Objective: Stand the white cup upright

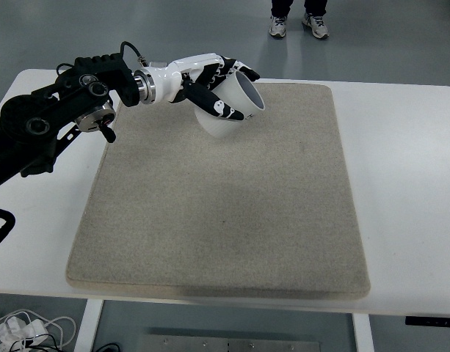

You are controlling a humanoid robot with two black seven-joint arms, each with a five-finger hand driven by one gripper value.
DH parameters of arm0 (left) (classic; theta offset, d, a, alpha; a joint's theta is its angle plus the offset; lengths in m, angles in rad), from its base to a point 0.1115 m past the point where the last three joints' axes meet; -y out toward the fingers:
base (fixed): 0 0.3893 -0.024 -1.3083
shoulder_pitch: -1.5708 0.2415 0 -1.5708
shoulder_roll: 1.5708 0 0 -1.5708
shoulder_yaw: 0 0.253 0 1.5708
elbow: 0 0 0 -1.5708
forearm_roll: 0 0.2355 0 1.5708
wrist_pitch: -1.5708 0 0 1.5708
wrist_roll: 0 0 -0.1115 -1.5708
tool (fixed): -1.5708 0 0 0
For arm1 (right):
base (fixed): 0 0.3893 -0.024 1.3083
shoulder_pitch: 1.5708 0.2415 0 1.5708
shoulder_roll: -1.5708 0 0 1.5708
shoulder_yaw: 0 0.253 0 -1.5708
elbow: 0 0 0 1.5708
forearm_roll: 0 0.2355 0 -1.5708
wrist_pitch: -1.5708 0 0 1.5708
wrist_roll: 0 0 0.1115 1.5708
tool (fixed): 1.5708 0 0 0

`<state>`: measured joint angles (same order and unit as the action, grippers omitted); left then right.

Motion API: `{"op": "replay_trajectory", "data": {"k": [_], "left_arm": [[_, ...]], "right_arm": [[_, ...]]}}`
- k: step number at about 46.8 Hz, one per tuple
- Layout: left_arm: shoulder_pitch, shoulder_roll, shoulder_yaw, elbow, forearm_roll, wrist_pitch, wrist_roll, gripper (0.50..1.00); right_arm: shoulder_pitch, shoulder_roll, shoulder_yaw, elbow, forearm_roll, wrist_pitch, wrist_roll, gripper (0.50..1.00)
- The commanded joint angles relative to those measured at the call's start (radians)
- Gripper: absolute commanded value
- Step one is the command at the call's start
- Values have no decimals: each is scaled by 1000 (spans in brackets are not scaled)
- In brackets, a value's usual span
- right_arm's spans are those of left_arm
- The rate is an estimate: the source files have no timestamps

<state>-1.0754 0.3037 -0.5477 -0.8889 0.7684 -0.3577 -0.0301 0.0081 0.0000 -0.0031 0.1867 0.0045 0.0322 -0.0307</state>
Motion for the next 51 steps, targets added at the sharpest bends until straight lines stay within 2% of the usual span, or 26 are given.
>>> {"op": "replay_trajectory", "data": {"k": [1, 20, 42, 46, 51], "left_arm": [[18, 0, -23, 25, -30, -1, -45, 500], [133, -6, -135, 59, -72, -3, -229, 500], [284, -31, -233, 119, -72, 11, -576, 500], [313, -43, -248, 137, -70, 14, -581, 500], [331, -55, -258, 157, -66, 46, -581, 500]], "right_arm": [[0, 0, 0, 0, 0, 0, 0, 952], [0, 0, 0, 0, 0, 0, 0, 952], [0, 0, 0, 0, 0, 0, 0, 952], [0, 0, 0, 0, 0, 0, 0, 952], [0, 0, 0, 0, 0, 0, 0, 952]]}}
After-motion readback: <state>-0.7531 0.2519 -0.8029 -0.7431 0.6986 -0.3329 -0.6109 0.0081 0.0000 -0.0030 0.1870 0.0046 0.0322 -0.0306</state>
